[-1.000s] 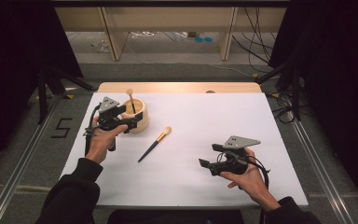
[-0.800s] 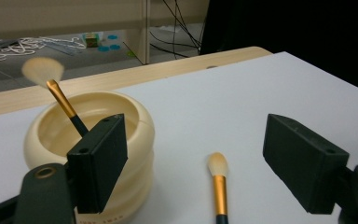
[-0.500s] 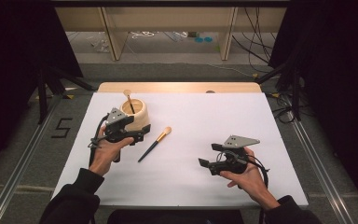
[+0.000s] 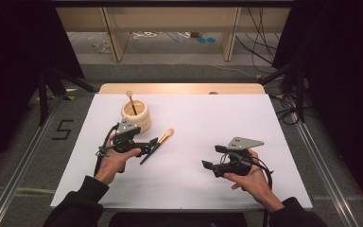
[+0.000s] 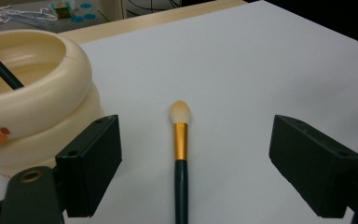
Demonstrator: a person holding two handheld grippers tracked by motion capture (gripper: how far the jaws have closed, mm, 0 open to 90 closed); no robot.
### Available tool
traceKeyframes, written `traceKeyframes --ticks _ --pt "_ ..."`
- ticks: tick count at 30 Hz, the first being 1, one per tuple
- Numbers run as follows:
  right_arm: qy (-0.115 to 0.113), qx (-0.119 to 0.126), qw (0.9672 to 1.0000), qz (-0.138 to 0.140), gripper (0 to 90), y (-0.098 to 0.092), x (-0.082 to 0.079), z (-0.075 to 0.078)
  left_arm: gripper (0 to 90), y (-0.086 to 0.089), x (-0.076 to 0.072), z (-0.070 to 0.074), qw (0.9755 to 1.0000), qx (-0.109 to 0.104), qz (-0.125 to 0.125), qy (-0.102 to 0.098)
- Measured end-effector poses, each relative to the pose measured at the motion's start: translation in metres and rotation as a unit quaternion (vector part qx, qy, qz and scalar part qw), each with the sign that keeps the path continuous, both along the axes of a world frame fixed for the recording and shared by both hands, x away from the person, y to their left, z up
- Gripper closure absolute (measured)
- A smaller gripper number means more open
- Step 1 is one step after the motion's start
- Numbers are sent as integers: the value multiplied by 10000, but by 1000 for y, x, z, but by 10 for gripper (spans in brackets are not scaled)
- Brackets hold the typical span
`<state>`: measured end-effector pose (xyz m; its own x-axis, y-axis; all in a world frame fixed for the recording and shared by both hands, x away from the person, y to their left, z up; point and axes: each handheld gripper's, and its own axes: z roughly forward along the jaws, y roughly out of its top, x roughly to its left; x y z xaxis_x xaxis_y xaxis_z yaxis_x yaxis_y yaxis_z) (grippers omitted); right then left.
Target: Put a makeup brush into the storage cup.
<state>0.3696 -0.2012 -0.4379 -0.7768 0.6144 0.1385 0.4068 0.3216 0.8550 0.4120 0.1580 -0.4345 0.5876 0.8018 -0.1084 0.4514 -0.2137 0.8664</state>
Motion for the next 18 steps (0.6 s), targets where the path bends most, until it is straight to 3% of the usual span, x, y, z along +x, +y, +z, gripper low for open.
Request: traceKeyframes --ticks 4,8,9,12,18 --pt "-58 -43 10000 -16 211 0 -1 0 165 -2 -4 -6 9999 -5 -105 102" --pt "-44 -18 10000 9 211 2 -2 0 167 0 -8 -9 9997 131 -162 161" --pt "-74 -14 10000 23 211 2 -2 0 168 -2 -10 -10 9998 -6 -80 202" --pt "-50 -10 10000 16 211 2 -3 0 169 -1 -14 -11 9996 -88 -108 228" --pt "-25 -58 10000 13 210 2 -3 1 172 4 -15 -12 9997 -58 -46 232"
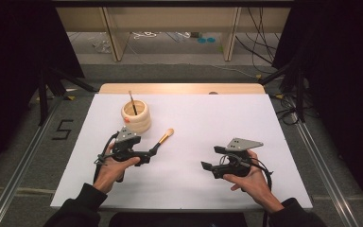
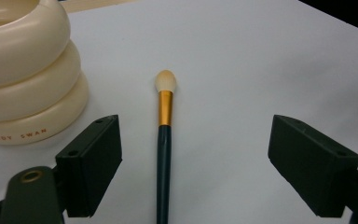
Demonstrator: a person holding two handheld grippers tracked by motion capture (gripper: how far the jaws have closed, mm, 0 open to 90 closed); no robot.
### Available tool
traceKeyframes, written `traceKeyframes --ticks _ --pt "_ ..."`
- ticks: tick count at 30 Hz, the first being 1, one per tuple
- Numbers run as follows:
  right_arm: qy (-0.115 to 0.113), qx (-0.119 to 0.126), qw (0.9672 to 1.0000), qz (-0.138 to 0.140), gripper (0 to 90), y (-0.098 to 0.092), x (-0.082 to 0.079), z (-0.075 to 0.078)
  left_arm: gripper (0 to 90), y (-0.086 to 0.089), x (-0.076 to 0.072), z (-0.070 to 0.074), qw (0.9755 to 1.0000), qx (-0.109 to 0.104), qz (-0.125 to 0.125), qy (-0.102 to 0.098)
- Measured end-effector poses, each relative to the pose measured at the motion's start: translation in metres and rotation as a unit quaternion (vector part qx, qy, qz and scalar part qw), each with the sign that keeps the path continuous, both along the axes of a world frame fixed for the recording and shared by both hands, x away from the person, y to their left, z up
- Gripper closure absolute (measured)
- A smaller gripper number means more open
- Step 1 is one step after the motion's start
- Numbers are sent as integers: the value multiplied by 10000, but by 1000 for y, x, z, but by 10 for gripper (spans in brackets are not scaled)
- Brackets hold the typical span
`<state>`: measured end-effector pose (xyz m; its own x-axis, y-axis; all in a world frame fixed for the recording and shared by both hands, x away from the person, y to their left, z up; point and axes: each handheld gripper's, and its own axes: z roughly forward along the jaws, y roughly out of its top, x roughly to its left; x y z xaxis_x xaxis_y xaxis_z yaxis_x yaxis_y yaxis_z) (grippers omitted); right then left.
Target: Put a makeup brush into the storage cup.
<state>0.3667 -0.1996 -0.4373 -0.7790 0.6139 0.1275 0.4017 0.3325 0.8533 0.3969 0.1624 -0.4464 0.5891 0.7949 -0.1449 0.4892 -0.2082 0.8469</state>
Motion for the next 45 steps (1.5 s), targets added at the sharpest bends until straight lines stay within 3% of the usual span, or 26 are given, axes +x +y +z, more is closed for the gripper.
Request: traceKeyframes --ticks 10,14,15,21,22,26,29,33,35,45 --pt "-30 41 10000 27 209 1 0 -1 174 0 2 -2 9999 82 -22 81" --pt "-5 6 10000 16 209 1 -1 0 174 -1 3 -1 9998 148 -42 89" --pt "-7 -1 10000 17 209 1 -1 0 174 0 3 0 9995 266 -116 121" --pt "2 -1 10000 30 209 1 0 0 175 -3 7 0 9992 323 -138 168" --pt "7 -13 10000 17 209 0 0 0 175 -3 8 1 9987 426 -190 187" --pt "54 26 10000 18 209 0 0 0 177 -8 11 1 9980 511 -294 220" --pt "23 -4 10000 2 209 0 0 -1 182 -9 14 2 9957 762 -452 276" --pt "5 33 10000 9 209 1 1 -2 208 -11 21 4 9938 922 -530 321" --pt "86 32 9999 51 209 1 1 -2 221 -13 23 5 9934 949 -533 348" --pt "29 25 10000 -4 209 -1 0 -1 231 -20 30 3 9920 1050 -574 402"
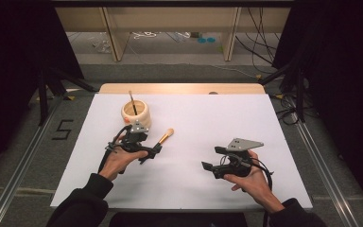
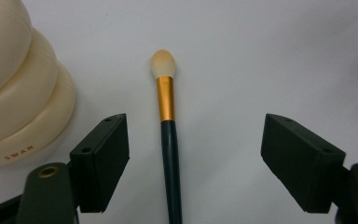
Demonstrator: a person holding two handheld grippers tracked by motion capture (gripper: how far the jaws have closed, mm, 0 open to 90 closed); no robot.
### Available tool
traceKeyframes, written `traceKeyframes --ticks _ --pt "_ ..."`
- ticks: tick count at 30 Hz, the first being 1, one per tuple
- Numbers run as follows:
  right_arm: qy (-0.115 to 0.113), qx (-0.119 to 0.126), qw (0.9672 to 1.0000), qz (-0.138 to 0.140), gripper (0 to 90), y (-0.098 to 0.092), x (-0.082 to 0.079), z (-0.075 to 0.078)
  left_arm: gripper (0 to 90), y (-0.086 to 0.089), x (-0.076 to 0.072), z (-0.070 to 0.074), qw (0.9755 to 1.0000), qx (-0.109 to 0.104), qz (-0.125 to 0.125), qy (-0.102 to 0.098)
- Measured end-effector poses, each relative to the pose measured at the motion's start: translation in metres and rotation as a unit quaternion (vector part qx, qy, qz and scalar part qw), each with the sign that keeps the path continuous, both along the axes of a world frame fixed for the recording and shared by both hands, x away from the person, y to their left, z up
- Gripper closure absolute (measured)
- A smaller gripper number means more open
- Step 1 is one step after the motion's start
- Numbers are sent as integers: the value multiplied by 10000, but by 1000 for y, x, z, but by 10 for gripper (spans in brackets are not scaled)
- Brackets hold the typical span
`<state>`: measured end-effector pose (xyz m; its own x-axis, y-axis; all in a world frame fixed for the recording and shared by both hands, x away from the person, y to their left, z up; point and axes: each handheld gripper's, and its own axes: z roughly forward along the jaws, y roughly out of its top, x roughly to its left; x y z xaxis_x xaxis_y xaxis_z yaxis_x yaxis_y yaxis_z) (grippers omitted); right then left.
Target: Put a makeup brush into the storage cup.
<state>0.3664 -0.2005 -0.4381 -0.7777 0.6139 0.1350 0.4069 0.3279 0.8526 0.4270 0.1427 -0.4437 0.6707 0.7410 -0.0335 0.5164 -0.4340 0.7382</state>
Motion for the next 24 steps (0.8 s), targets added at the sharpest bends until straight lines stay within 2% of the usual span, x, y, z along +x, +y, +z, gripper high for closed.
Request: traceKeyframes --ticks 3,4,6,11,14,18,20,21,24 --pt "-57 -18 10000 21 210 2 -2 0 241 -2 4 -1 9999 69 0 74" --pt "-8 11 10000 29 210 3 -3 1 243 -3 5 -3 9999 33 44 100" --pt "-68 -28 10000 31 210 3 -3 1 247 -2 7 -2 9997 193 -24 131" --pt "-54 -51 10000 33 210 4 -3 1 266 -4 11 -4 9996 154 -11 241" --pt "-49 -55 10000 0 210 4 -3 1 281 -6 15 -8 9992 275 -25 282" --pt "-35 -60 10000 25 210 4 -3 1 305 -6 20 -12 9987 322 -4 403" --pt "-6 -54 10000 19 210 3 -3 1 316 -4 22 -13 9985 398 -42 387" --pt "-26 -60 10000 14 210 3 -3 1 321 -5 23 -13 9983 359 -3 454" --pt "-4 -58 10000 24 210 4 -3 1 336 -4 26 -14 9974 444 -74 559"
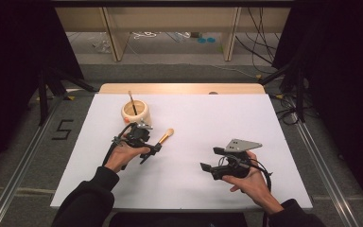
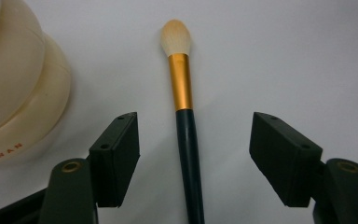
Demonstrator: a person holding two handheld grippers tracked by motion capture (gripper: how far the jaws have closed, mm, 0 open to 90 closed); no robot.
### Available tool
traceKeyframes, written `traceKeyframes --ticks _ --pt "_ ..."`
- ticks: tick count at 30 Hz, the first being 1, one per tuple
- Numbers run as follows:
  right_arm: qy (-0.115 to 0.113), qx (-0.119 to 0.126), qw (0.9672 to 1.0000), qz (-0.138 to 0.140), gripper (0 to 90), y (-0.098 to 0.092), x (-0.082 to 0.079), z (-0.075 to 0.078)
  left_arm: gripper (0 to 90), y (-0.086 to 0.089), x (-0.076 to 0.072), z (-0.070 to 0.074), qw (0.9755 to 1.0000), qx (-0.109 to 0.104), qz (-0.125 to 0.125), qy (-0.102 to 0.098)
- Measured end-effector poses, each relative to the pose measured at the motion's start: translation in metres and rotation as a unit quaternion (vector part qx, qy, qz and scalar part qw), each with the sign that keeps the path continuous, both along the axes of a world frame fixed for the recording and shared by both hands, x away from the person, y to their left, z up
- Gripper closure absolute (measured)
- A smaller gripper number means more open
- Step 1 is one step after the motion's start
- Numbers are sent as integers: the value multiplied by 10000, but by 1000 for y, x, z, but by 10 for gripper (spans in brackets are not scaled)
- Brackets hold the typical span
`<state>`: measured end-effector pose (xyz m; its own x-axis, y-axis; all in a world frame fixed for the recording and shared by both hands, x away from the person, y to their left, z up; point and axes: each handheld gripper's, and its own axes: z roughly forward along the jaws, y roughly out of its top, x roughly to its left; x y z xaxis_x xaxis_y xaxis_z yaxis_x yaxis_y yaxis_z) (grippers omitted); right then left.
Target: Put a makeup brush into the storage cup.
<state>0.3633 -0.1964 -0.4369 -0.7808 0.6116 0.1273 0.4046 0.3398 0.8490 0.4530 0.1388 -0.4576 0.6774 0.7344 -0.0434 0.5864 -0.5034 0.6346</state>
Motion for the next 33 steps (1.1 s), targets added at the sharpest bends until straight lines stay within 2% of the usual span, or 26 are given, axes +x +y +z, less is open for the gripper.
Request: traceKeyframes --ticks 1,3,4,5,6,7,8,10,12,13,14,15,18,19,23,25,27,28,29,33 --pt "-1 11 10000 8 210 0 0 0 340 -2 0 -1 9999 15 52 -98" --pt "-15 1 10000 0 210 0 0 0 344 -5 1 1 9997 165 -16 -153" --pt "-7 4 10000 12 210 0 0 0 348 -6 3 4 9997 205 -60 -69" --pt "14 1 10000 9 210 0 0 0 350 -8 3 5 9999 103 -43 -5" --pt "-5 5 10000 29 210 0 1 -1 357 -10 5 6 9999 101 -99 12" --pt "13 2 10000 1 210 0 0 0 363 -12 6 7 9997 207 -138 -9" --pt "3 8 10000 -2 210 0 0 0 363 -14 8 7 9994 287 -155 66" --pt "15 10 10000 -1 210 0 0 0 374 -17 11 7 9993 333 -184 46" --pt "23 6 10000 9 210 0 0 0 398 -19 16 5 9989 394 -168 168" --pt "-45 -8 10000 2 211 -1 0 0 403 -19 19 4 9983 482 -211 265" --pt "-49 5 10000 1 211 -1 0 0 410 -20 20 2 9984 484 -134 268" --pt "-45 4 10000 0 211 -1 0 0 417 -20 22 2 9973 610 -201 364" --pt "8 16 10000 30 211 -1 0 0 435 -22 25 1 9962 706 -238 442" --pt "-47 33 10000 28 211 -1 1 -1 440 -22 26 0 9959 718 -245 490" --pt "12 12 10000 34 211 -1 0 0 467 -23 30 -1 9948 775 -296 588" --pt "-44 -1 10000 -1 211 -1 0 0 482 -22 30 -3 9951 725 -228 625" --pt "10 -2 10000 6 211 -1 0 0 495 -21 31 -3 9944 756 -257 695" --pt "13 -5 10000 19 211 -1 0 0 499 -21 32 -4 9948 735 -193 680" --pt "15 -4 10000 16 211 -1 0 0 504 -20 33 -4 9939 801 -262 710" --pt "-24 -24 10000 48 211 0 1 -1 524 -20 34 -5 9942 681 -228 799"
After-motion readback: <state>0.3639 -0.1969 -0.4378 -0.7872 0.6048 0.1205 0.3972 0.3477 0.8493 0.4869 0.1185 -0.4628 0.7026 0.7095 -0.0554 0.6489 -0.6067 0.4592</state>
